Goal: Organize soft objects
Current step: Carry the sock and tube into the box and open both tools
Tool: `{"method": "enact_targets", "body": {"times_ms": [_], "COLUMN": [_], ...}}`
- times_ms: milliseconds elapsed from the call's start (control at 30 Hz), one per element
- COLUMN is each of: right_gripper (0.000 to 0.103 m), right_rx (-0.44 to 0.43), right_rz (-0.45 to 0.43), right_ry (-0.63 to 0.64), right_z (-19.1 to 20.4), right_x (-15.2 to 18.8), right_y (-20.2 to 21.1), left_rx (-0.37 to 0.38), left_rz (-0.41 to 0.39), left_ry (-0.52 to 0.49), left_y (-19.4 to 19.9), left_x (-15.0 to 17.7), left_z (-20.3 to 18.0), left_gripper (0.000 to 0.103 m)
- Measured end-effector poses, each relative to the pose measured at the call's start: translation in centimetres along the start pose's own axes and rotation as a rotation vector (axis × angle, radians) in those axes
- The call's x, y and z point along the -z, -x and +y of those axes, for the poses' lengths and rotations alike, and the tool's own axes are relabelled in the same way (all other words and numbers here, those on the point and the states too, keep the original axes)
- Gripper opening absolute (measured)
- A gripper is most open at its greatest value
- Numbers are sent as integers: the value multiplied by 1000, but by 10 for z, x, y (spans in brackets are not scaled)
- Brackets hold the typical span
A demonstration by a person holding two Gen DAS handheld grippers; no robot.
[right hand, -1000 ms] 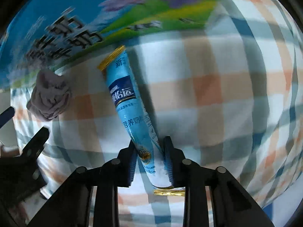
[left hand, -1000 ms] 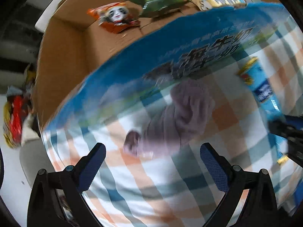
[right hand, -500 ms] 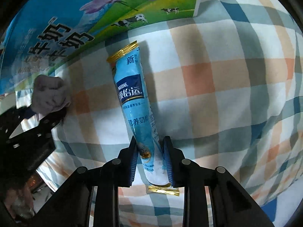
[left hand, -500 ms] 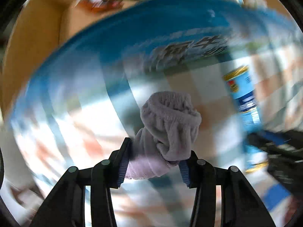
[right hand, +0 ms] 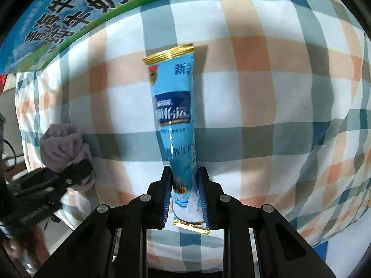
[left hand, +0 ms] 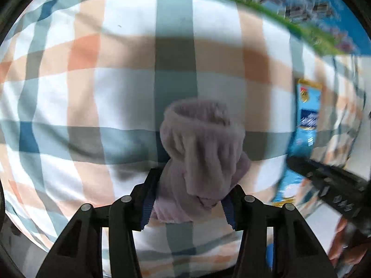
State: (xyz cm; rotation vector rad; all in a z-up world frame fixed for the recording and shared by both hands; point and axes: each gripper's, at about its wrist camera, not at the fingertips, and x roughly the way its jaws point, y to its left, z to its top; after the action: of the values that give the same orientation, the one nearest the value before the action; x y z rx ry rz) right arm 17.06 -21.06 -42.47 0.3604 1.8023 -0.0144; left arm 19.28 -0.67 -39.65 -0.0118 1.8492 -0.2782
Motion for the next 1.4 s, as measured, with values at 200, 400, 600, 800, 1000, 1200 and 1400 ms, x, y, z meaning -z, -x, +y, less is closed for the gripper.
{"method": "enact_targets", "body": {"times_ms": [200,400,600,800,1000,1200,1400], "right_gripper": [28,19,17,17,17,17,17], "right_rx": [31,122,55,-53,-136,-146,-151], "right_rz": [-25,-73,-116,-231,-353,-406,-410], "right_ry": [-23,-14,27,82,112,102,12], "right_z": [-8,10,32,53,90,120,125], "right_x": [-2,8,36,51,28,-35,-98], "right_y": [-10,-12,20,99,176,209,199], "left_rx": [-93,-82,-1,110,214,248,377], "left_rz": [-32,-94,-193,-308,-346,-331,-210], "left_ry": [-50,-27,-41,-51,5,76,220], "left_y": [-6,12,69,153,209,222,193], "left_x": [10,31,55,53,-13,-91,-152], "left_z": [-19,-32,-40,-43,-30,-10,24], "left_gripper": [45,39,39,39,39,39,39]}}
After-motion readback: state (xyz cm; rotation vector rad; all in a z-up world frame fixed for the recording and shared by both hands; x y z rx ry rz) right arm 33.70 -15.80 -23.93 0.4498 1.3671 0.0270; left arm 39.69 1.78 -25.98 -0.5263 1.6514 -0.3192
